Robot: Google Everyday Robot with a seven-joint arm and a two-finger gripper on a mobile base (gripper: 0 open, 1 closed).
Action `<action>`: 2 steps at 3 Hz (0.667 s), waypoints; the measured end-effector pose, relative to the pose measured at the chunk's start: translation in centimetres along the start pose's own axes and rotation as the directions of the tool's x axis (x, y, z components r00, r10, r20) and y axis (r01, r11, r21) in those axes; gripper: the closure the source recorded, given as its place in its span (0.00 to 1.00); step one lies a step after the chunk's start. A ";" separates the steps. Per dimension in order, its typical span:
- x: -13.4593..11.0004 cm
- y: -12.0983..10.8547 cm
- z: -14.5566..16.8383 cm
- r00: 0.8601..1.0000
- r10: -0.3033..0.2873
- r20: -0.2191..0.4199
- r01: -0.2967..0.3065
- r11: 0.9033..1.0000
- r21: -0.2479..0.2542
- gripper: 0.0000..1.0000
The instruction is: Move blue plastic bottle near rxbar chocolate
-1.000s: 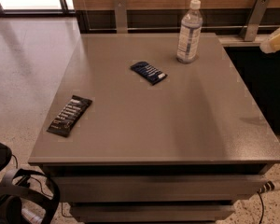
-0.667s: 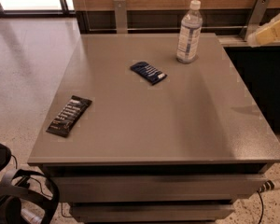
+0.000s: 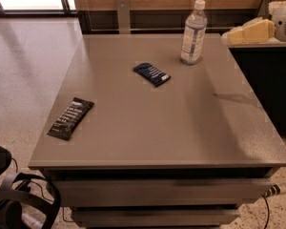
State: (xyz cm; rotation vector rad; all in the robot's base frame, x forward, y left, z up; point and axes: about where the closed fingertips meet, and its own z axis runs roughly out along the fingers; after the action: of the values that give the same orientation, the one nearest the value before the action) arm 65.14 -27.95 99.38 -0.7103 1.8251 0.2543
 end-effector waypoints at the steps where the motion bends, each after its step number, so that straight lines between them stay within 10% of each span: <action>1: 0.0 0.0 0.1 1.000 0.002 0.005 -0.002 1.000 0.003 0.00; 2: 0.1 -0.6 1.7 0.999 0.017 0.033 -0.017 1.000 -0.015 0.00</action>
Offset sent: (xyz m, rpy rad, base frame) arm 0.0383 0.0023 -0.0131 0.0819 -0.0292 0.0251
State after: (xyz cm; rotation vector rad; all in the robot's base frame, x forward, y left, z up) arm 66.82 -27.60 98.77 -0.6969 1.8000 0.2890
